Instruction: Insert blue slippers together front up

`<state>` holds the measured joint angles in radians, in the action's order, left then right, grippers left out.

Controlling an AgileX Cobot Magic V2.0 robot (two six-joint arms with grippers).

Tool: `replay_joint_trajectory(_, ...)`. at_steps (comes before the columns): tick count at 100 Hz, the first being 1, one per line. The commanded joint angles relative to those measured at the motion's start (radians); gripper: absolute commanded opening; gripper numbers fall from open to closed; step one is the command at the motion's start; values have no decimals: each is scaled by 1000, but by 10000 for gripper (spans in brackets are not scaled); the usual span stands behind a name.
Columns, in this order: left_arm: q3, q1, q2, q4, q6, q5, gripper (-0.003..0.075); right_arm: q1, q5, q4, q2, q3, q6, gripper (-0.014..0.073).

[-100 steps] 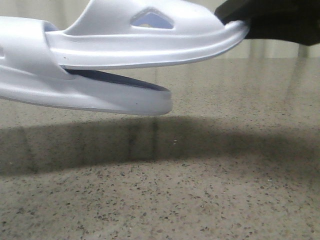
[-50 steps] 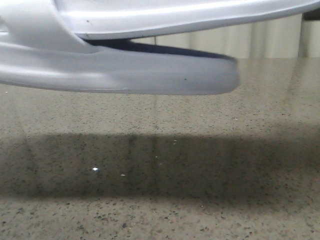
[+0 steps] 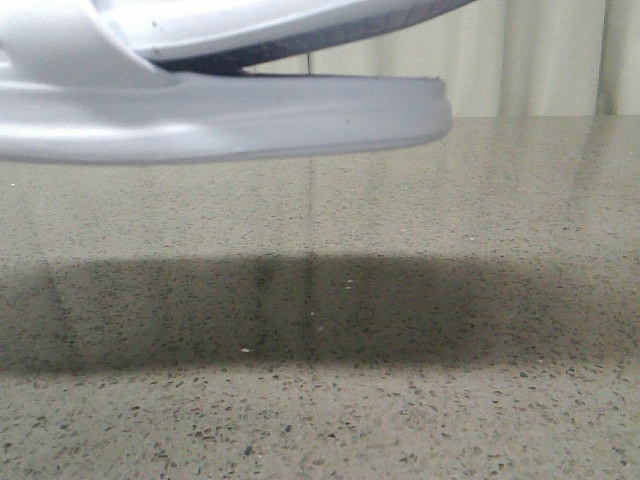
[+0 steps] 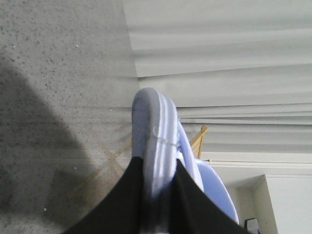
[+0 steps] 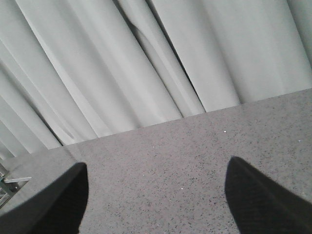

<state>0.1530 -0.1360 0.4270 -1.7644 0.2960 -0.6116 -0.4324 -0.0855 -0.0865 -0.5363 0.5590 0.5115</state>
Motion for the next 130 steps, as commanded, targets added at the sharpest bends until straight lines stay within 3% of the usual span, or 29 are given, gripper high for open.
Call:
replay_joint_trajectory(1, 40, -7, 56, -73, 40, -29, 16, 6, 68, -17, 2, 38, -13, 505)
replay_joint_trajectory(35, 137, -7, 275, -97, 232, -68, 16, 6, 49, -17, 2, 38, -13, 505)
replay_joint_trajectory(74, 229, -7, 504, -97, 338, -89, 16, 6, 49, -17, 2, 38, -13, 505)
replay_joint_trajectory(130, 250, -7, 546, -95, 546, -31, 16, 6, 49, -18, 2, 38, -13, 505)
